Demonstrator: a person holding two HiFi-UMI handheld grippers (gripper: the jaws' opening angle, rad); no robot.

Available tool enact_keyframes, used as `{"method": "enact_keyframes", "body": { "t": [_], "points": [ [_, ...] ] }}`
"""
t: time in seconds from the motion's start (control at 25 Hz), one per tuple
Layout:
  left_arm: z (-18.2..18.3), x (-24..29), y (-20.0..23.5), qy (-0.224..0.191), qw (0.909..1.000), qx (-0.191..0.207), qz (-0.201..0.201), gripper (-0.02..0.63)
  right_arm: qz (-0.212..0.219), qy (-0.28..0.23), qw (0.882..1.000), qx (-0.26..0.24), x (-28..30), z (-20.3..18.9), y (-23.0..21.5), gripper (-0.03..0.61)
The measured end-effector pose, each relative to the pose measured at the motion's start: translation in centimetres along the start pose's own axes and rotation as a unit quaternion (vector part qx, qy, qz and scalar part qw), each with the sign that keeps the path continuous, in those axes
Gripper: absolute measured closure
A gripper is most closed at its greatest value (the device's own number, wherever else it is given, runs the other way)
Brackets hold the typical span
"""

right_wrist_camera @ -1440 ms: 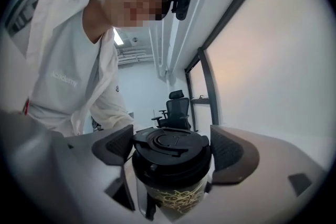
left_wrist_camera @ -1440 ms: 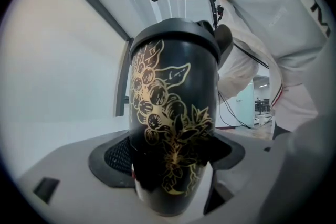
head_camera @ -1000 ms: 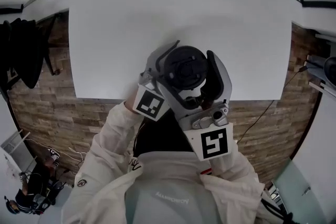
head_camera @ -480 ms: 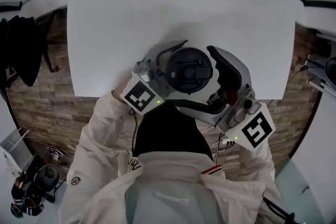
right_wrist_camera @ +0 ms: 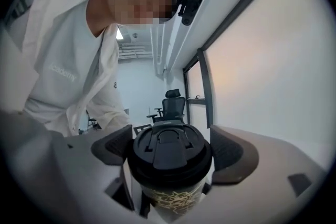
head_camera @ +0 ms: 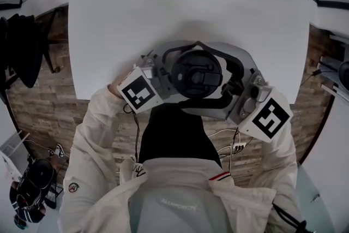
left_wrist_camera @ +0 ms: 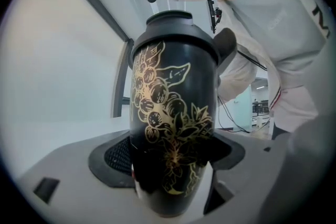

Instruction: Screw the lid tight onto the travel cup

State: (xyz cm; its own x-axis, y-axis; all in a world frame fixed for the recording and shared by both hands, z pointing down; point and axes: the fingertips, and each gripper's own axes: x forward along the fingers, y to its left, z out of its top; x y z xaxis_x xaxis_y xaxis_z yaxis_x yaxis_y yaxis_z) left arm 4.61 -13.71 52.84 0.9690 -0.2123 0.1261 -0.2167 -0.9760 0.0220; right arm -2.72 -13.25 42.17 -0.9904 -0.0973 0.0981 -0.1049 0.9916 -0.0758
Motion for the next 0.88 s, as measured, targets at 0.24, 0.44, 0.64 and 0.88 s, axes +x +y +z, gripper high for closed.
{"method": "enact_keyframes", "body": {
  "t": [0.24,0.44,0.64,0.88],
  "points": [
    [-0.2,0.1,0.9,0.006,0.9944,-0.013,0.104,0.213,-0.216,-0.043,0.975,0.028,-0.7,0.5,-1.8,0.13],
    [-0.2,0.5,1.8,0.008,0.9772,-0.017,0.211,0.213,-0.388,-0.048,0.919,0.045,-2.1,0.2,-2.9,0.13],
    [0.3,0.8,2.1,-0.002,0.9698,-0.015,0.243,0.213,-0.425,-0.04,0.903,0.055,-2.6,-0.2,-3.1,0.13],
    [0.3,0.7,1.7,-0.003,0.9798,-0.007,0.2,0.213,-0.369,-0.072,0.923,0.086,-3.0,0.7,-2.4,0.13]
  ]
}}
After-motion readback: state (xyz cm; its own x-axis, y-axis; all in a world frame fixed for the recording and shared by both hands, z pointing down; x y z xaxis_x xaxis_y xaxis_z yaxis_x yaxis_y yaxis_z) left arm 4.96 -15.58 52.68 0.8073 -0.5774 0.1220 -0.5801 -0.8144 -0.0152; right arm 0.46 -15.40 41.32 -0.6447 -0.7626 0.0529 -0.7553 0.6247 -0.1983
